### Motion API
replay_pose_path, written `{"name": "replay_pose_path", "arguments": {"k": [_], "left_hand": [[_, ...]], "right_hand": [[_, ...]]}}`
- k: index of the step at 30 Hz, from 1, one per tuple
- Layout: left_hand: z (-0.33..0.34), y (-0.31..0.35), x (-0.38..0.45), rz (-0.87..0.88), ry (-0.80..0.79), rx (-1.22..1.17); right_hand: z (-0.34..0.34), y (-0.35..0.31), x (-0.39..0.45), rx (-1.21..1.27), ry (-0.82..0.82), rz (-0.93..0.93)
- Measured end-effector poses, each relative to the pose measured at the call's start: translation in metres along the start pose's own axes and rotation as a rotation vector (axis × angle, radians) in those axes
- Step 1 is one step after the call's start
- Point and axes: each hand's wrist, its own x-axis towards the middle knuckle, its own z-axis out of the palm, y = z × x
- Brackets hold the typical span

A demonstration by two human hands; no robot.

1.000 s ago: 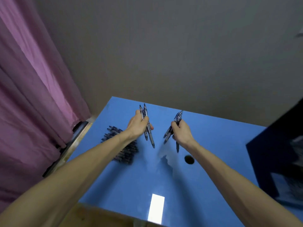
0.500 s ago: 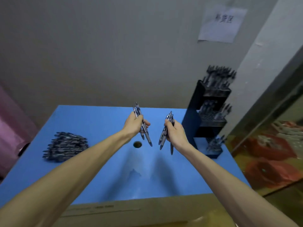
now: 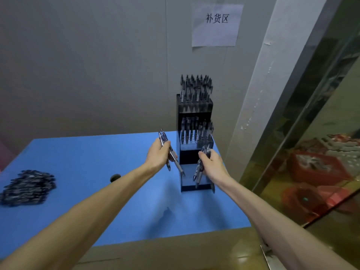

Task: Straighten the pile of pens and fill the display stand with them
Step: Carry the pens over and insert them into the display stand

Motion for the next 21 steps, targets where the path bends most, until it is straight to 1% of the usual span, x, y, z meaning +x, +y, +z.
{"name": "replay_pose_path", "arguments": {"k": [5,7,9,12,15,18,21], "left_hand": [[0.026,0.004,0.002,-0.003,0.013,0.117],[0.030,0.003,0.003,-0.014,-0.009,0.146],[0.032,-0.003,0.005,-0.036,-0.028,0.185],[0.033,-0.009,0.013,-0.044,-0.047,0.261],[0.032,-0.012,0.017,-0.026,-0.084,0.256],[0.030,-0.018,0.021,0.006,-0.130,0.292],[0.027,-0.027,0.026,0.046,-0.136,0.328]], "right_hand": [[-0.037,0.009,0.004,0.021,-0.043,-0.003],[-0.041,0.013,0.007,0.015,-0.017,-0.012],[-0.042,0.018,0.008,-0.001,0.009,-0.020],[-0.043,0.023,0.012,-0.035,-0.006,-0.036],[-0.040,0.025,0.020,-0.075,-0.037,-0.037],[-0.032,0.027,0.029,-0.157,-0.037,-0.029],[-0.024,0.025,0.036,-0.202,-0.013,-0.054]]}}
